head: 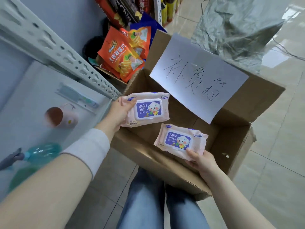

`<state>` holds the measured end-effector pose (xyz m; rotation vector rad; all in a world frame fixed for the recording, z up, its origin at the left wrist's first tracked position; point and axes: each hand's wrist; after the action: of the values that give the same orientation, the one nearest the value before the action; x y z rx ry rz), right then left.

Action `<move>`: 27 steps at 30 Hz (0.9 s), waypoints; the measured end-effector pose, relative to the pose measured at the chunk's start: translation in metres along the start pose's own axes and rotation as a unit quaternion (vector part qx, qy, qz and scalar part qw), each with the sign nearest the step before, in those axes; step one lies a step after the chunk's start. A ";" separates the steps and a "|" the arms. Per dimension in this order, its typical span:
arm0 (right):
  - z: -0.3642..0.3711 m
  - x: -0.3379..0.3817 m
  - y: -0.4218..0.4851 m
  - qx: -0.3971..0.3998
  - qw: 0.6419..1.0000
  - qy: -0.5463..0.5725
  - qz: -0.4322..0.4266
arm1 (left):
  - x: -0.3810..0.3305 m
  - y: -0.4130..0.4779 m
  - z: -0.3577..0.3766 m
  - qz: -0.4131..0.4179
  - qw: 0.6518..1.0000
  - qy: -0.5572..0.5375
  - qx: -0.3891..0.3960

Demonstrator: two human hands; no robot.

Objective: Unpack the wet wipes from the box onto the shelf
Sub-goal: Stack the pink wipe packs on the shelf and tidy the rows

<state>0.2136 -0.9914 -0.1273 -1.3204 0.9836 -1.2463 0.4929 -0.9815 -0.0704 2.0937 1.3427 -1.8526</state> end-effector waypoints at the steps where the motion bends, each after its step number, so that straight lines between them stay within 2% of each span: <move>1: -0.002 -0.003 -0.017 0.005 1.000 -0.019 -0.005 | -0.010 -0.020 -0.010 0.005 1.000 -0.004 -0.015; 7: 0.005 -0.022 -0.113 0.035 0.991 -0.121 -0.046 | -0.059 -0.134 -0.091 0.053 0.994 -0.037 -0.088; 12: 0.045 -0.042 -0.199 0.098 0.967 -0.209 -0.110 | -0.090 -0.226 -0.186 0.149 0.972 -0.096 -0.151; 16: 0.094 -0.070 -0.269 0.177 0.930 -0.275 -0.172 | -0.103 -0.308 -0.264 0.238 0.939 -0.126 -0.215; 20: 0.151 -0.130 -0.334 0.253 0.885 -0.332 -0.206 | -0.081 -0.401 -0.352 0.293 0.904 -0.137 -0.279; 27: 0.240 -0.262 -0.411 0.365 0.811 -0.399 -0.224 | -0.010 -0.557 -0.487 0.297 0.843 -0.170 -0.416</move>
<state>0.3830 -0.6434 0.2536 -1.2584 -0.4182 -1.0520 0.5395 -0.3742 0.3497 1.3920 0.9688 -1.0227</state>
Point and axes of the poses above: each hand's wrist, its own y-axis towards the middle knuckle, its own z-axis out of the palm, x = y × z, and after that the axes turned 14 degrees about z, right-handed
